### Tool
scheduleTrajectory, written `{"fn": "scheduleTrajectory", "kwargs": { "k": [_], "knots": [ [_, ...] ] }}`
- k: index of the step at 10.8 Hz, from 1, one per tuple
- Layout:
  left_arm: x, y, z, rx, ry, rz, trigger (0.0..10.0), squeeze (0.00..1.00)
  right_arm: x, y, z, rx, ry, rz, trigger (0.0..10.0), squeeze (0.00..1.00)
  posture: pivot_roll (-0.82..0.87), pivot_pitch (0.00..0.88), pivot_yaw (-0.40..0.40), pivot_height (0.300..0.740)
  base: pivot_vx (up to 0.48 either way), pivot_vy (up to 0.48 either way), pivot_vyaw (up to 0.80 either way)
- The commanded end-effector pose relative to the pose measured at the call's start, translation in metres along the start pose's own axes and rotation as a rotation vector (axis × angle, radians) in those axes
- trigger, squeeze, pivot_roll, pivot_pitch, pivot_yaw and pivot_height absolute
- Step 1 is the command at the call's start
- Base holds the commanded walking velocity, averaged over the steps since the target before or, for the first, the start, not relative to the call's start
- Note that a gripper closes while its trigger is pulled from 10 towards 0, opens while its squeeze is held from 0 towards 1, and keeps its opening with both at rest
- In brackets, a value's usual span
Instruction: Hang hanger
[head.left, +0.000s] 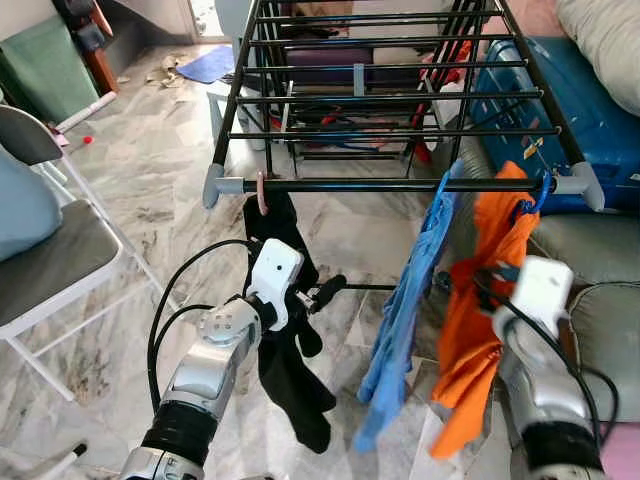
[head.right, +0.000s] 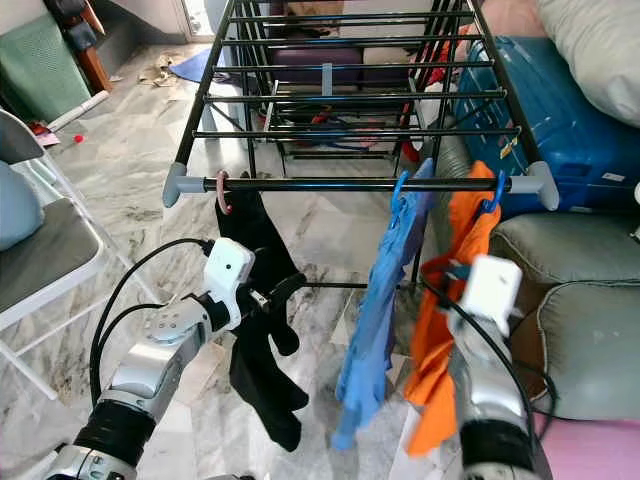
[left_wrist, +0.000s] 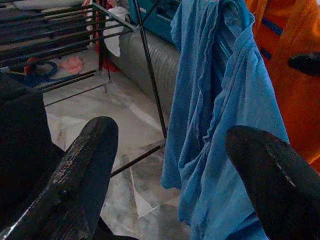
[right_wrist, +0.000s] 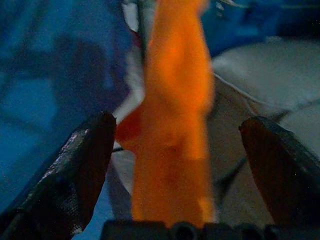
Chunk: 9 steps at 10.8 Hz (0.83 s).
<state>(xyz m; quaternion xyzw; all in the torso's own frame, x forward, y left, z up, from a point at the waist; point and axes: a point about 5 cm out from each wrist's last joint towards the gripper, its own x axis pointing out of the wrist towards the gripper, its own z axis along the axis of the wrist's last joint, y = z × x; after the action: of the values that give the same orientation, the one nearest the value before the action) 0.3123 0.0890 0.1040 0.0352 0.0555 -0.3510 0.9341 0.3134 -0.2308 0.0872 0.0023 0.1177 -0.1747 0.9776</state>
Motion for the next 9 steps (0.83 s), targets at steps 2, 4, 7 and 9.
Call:
{"fn": "scheduleTrajectory", "kwargs": {
  "k": [2,4,7,9],
  "knots": [
    [-0.003,0.0,-0.002,-0.004,0.013,0.002,10.0,0.0,0.005,0.003,0.0,0.006,0.023,0.026,10.0,0.0,0.07,0.113,0.033,0.74,0.0,0.0,0.0],
    [-0.002,-0.002,-0.003,-0.005,0.018,0.0,10.0,0.0,0.011,-0.005,-0.003,0.004,0.062,-0.002,0.1,0.0,0.07,0.111,0.03,0.74,0.0,0.0,0.0],
    [-0.003,-0.002,-0.004,-0.002,0.029,0.002,10.0,0.0,0.013,-0.013,-0.006,0.008,0.063,-0.006,0.0,0.0,0.07,0.109,0.031,0.74,0.0,0.0,0.0],
    [-0.002,-0.003,-0.005,-0.001,0.031,-0.003,10.0,0.0,0.015,-0.013,-0.002,0.012,0.048,0.01,0.0,0.0,0.07,0.106,0.031,0.74,0.0,0.0,0.0]
  ]
}}
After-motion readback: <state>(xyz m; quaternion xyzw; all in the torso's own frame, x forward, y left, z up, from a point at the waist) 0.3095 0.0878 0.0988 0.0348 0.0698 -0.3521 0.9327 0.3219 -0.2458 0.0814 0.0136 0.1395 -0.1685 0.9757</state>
